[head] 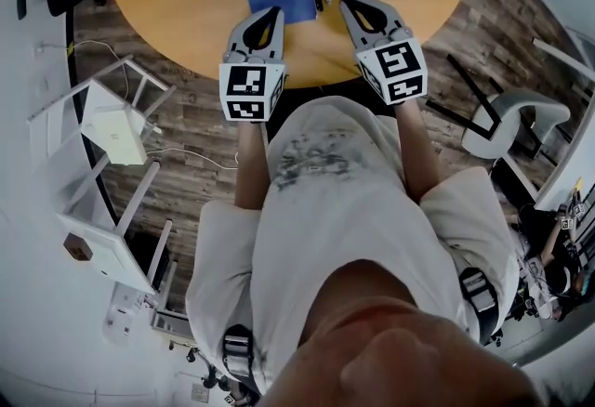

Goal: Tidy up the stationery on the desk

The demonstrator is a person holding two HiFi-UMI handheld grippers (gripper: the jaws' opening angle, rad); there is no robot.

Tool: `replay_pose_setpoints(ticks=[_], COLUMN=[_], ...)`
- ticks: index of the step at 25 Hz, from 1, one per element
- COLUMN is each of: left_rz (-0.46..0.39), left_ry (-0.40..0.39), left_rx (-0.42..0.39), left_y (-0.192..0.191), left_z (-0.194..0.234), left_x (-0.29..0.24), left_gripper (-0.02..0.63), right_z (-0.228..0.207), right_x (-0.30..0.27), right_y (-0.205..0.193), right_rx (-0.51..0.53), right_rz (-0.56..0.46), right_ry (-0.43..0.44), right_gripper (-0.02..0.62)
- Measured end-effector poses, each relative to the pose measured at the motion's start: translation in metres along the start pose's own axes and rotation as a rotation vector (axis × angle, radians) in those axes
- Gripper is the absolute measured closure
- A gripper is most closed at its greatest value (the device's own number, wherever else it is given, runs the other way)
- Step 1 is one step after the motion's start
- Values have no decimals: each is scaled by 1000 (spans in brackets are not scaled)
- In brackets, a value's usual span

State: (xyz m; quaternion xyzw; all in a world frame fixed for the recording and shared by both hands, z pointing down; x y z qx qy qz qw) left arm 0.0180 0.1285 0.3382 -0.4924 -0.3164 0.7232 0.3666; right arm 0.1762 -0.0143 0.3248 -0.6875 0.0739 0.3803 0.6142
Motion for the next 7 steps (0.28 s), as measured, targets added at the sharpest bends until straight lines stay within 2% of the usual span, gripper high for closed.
replay_pose_setpoints(ticks=[7], left_rz=[-15], left_ry=[4], left_rx=[-6], left_y=[6], left_z=[-4], left_x=[4], left_gripper=[598], right_z=[3], right_x=[6], right_y=[3], right_rx=[8], right_rz=[0], right_ry=[6], right_gripper=[531])
Point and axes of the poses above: the fingertips, and each gripper's own axes: x backward along the fingers, z to its left, y out of its top, the point moved 10 cm from there along x, backward along the fingers, and after that the axes turned 14 degrees about -y, right-handed, at the moved point
